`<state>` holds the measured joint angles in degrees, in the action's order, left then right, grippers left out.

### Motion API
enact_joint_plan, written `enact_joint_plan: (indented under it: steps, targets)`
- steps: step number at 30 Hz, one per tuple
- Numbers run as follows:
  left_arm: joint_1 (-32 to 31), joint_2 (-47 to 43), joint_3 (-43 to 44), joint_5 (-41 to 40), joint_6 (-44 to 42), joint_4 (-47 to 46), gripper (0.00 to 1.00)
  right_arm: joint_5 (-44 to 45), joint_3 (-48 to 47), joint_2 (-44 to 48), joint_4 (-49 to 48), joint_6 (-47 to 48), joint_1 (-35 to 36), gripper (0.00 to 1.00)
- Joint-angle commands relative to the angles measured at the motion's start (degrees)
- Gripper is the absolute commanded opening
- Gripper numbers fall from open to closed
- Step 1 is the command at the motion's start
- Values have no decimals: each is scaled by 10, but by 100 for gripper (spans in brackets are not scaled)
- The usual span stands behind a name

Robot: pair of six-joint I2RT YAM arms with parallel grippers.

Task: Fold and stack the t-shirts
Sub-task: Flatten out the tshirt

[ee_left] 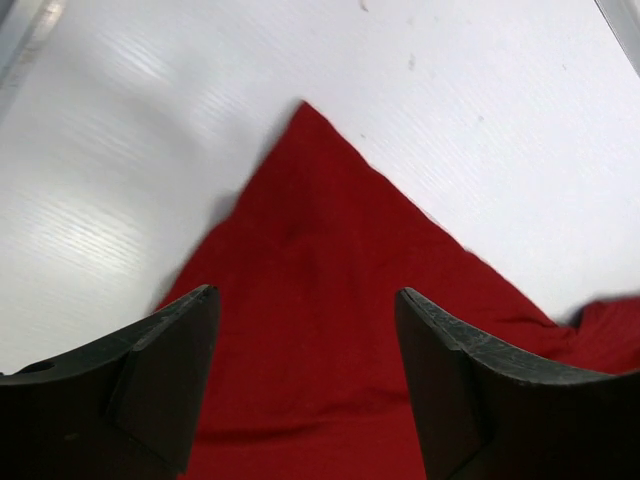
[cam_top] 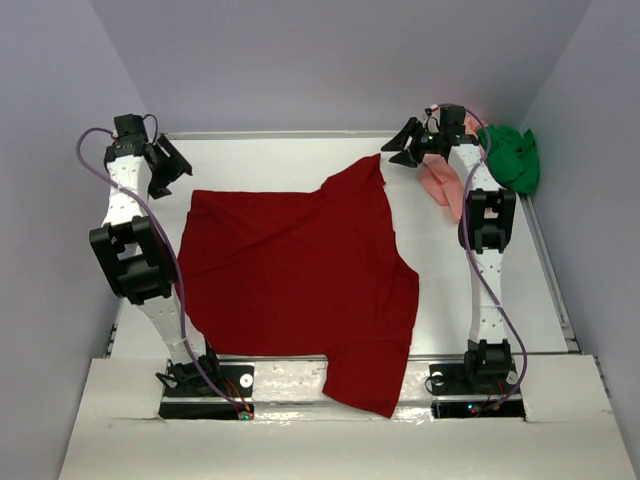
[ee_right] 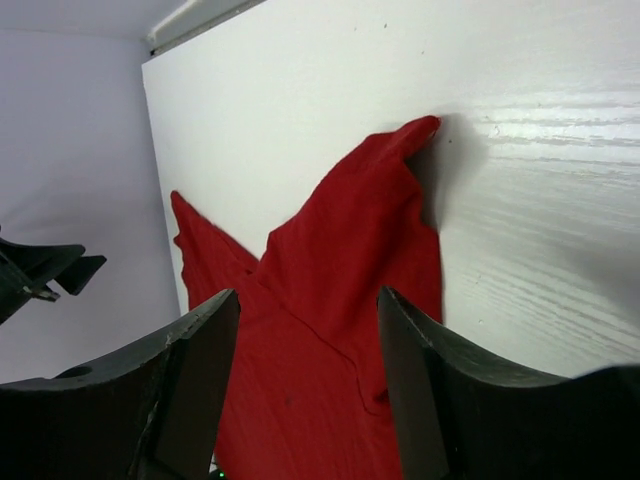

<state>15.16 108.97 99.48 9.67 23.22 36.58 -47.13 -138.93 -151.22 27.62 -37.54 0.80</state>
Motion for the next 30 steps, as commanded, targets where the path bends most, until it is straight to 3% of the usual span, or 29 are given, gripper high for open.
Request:
enact_joint_plan:
  steps: [1,9,14,30]
  targets:
    - [31,12,26,20,0,-5,80,27,-20,-7,-48,11,3,63]
    - [44,69,57,35,-2,-21,80,40,-61,-38,-64,-5,9,57]
    - [44,84,59,41,1,-40,80,43,-78,-59,-70,-6,23,60]
    - [44,68,39,41,-13,-54,80,89,-89,-73,-100,9,47,60]
